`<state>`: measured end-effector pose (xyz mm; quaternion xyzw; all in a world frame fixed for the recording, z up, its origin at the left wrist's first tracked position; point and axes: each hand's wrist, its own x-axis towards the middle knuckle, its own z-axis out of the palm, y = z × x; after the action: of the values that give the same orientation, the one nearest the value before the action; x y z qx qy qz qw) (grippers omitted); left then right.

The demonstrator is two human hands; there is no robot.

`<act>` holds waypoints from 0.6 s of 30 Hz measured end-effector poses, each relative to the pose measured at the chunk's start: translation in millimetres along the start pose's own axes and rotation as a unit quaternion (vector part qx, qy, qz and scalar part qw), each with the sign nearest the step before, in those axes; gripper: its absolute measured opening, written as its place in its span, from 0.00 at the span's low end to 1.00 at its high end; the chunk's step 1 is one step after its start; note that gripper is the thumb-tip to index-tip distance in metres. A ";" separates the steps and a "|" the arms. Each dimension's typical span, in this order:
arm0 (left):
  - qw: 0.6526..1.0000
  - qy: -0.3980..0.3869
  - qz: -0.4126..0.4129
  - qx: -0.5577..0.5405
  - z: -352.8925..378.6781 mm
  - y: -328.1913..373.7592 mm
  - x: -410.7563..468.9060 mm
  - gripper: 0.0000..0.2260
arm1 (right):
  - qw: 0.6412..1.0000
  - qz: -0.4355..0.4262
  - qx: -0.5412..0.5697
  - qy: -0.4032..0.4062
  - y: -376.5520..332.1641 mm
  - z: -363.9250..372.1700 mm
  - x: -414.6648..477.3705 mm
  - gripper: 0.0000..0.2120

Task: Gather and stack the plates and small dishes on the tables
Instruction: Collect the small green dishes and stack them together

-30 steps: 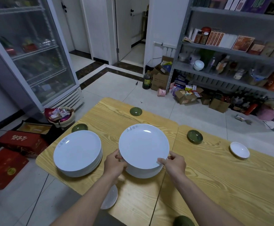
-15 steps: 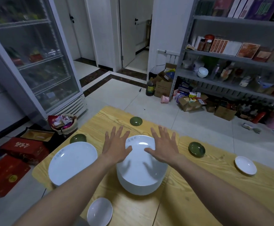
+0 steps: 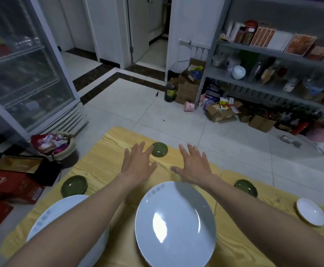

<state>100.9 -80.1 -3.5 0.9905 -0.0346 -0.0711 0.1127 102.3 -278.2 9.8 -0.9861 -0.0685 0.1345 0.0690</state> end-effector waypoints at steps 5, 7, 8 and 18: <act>0.991 -0.048 -0.069 -0.107 21.5 -22.9 62.4 0.26 | 0.953 0.118 0.278 -0.011 -9.4 16.2 65.1 0.35; 0.968 -0.068 -0.130 -0.203 34.6 -30.9 89.5 0.23 | 0.885 0.207 0.418 -0.023 -10.0 27.5 93.7 0.29; 0.951 -0.076 -0.159 -0.253 40.1 -33.3 101.6 0.20 | 0.853 0.240 0.463 -0.032 -8.8 34.3 107.8 0.26; 0.817 -0.063 -0.338 -0.463 101.6 -37.3 179.2 0.18 | 0.812 0.315 0.488 -0.061 -5.0 87.5 199.1 0.19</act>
<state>264.7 -81.2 -133.8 0.7638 0.3325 -0.1745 0.5249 267.7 -232.3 -123.9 -0.7801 0.3164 0.2245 0.4908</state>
